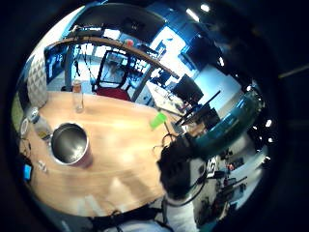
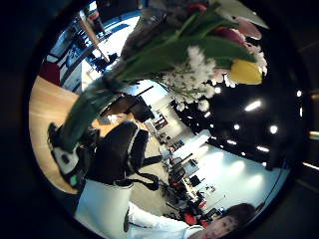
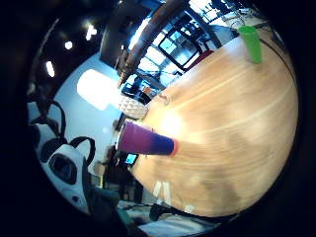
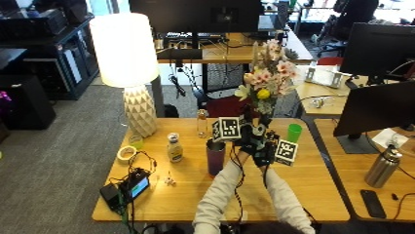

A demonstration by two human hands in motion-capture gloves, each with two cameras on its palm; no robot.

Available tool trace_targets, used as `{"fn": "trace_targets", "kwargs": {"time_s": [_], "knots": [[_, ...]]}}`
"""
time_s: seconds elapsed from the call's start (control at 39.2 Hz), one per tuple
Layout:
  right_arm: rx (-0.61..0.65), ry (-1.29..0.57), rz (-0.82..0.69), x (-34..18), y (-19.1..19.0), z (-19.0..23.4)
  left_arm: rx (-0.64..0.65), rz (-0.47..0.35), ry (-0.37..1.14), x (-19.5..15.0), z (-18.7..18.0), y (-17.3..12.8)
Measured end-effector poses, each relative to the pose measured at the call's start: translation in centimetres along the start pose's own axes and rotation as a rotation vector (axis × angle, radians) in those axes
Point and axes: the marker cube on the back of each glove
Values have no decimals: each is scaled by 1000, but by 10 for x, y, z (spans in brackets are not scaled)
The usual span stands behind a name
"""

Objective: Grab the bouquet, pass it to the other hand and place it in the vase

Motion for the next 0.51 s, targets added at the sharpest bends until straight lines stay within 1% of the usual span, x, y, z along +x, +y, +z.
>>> {"fn": "trace_targets", "kwargs": {"time_s": [0.05,0.1,0.15,0.26,0.33,0.41,0.43,0.51], "knots": [[-1,-1,57,0,12,12,49,19,21,3,5,-1],[-4,0,56,-1,21,21,82,29,40,2,9,-3],[-15,-8,24,-3,29,30,101,28,53,1,11,-5],[-43,-54,-93,-7,44,48,119,18,67,0,10,-4],[-66,-88,-41,-8,55,56,171,38,32,-7,5,-5],[-94,-84,-80,-8,63,64,245,71,-30,-14,-3,-8],[-108,-86,-71,-7,65,66,261,76,-46,-15,-5,-9],[-160,-102,10,-6,74,72,272,77,-70,-21,-9,-10]]}}
